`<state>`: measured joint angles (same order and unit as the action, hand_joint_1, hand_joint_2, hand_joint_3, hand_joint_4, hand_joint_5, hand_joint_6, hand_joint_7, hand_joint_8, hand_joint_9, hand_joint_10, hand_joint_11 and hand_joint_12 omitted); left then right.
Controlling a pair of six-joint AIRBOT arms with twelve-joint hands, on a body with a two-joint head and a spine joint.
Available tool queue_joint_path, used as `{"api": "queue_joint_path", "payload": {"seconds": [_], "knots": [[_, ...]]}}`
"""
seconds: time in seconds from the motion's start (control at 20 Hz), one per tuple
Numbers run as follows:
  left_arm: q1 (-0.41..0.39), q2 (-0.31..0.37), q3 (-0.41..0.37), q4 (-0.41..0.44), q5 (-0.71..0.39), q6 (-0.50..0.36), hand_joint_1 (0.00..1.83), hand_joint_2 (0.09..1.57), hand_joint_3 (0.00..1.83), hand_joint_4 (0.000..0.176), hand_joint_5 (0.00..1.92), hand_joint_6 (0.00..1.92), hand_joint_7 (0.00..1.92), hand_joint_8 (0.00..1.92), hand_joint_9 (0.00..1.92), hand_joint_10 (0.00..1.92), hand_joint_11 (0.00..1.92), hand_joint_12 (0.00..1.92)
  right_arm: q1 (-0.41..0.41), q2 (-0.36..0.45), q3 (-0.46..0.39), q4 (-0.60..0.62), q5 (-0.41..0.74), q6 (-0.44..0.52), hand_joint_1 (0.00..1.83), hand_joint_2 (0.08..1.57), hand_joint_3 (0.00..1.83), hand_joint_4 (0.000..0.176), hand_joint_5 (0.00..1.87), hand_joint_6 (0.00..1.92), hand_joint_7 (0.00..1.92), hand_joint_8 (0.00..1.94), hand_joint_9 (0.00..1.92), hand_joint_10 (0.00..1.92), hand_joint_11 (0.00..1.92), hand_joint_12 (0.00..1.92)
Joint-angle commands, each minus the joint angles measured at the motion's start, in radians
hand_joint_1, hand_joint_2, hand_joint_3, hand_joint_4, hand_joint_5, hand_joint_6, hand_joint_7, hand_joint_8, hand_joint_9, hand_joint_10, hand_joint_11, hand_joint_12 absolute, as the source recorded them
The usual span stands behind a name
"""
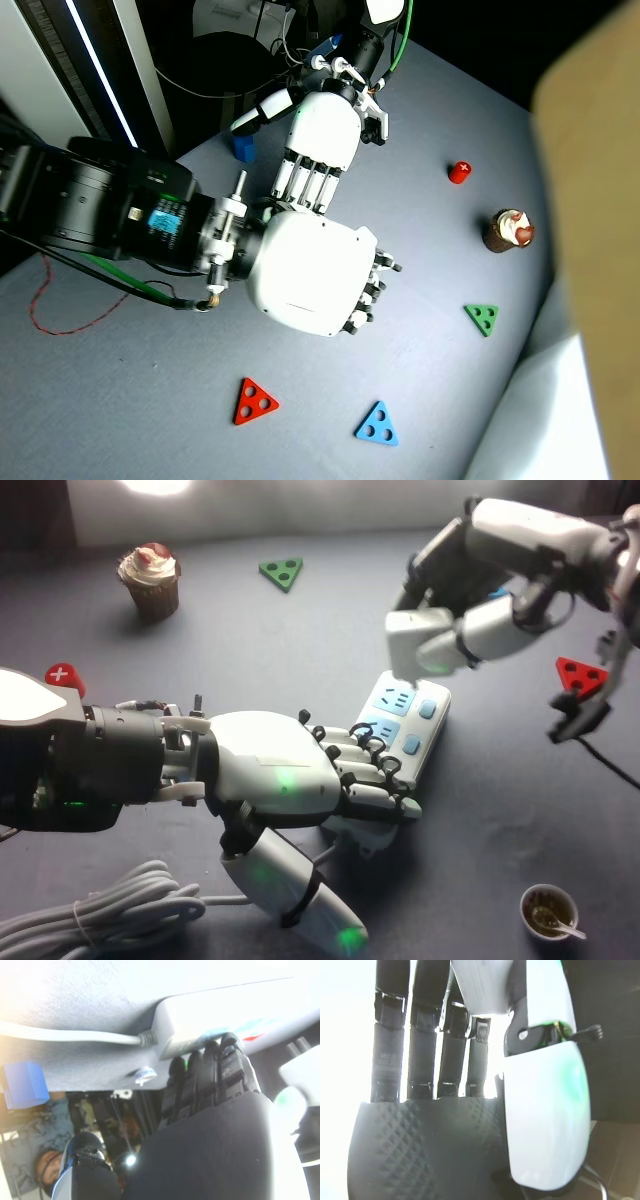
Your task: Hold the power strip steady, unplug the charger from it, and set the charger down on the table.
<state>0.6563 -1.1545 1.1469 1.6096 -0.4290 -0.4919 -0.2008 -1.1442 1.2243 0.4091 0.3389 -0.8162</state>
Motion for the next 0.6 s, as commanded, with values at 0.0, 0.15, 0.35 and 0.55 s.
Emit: {"api": "queue_joint_path", "payload": {"seconds": [0.0, 0.15, 0.35, 0.55], "knots": [[0.02, -0.017, -0.001, 0.039, -0.027, -0.019, 0.0, 0.95, 0.0, 0.0, 0.11, 0.0, 0.12, 0.0, 0.11, 0.0, 0.11, 0.01, 0.01, 0.022, -0.001, -0.049, 0.102, 0.008, 1.4, 1.03, 0.0, 0.0, 1.08, 0.8, 1.25, 0.33, 1.11, 0.94, 0.92, 0.8], [0.017, -0.016, 0.001, 0.039, -0.028, -0.019, 0.0, 0.95, 0.0, 0.0, 0.13, 0.01, 0.13, 0.01, 0.12, 0.0, 0.13, 0.02, 0.008, 0.055, 0.0, -0.313, 0.083, 0.008, 1.4, 1.03, 0.0, 0.0, 1.08, 0.79, 1.29, 0.25, 1.13, 0.92, 0.94, 0.78], [0.014, -0.015, 0.001, 0.04, -0.029, -0.019, 0.0, 0.95, 0.0, 0.0, 0.12, 0.0, 0.12, 0.0, 0.11, 0.0, 0.11, 0.01, -0.006, 0.094, -0.022, -0.67, 0.162, -0.034, 1.4, 1.03, 0.0, 0.0, 1.09, 0.77, 1.26, 0.3, 1.12, 0.94, 0.93, 0.81], [0.01, -0.015, 0.001, 0.04, -0.028, -0.019, 0.0, 0.95, 0.0, 0.0, 0.12, 0.0, 0.13, 0.0, 0.11, 0.0, 0.12, 0.01, -0.02, 0.121, -0.073, -0.859, 0.242, -0.147, 1.4, 1.03, 0.0, 0.0, 1.08, 0.79, 1.26, 0.3, 1.12, 0.94, 0.92, 0.8]]}}
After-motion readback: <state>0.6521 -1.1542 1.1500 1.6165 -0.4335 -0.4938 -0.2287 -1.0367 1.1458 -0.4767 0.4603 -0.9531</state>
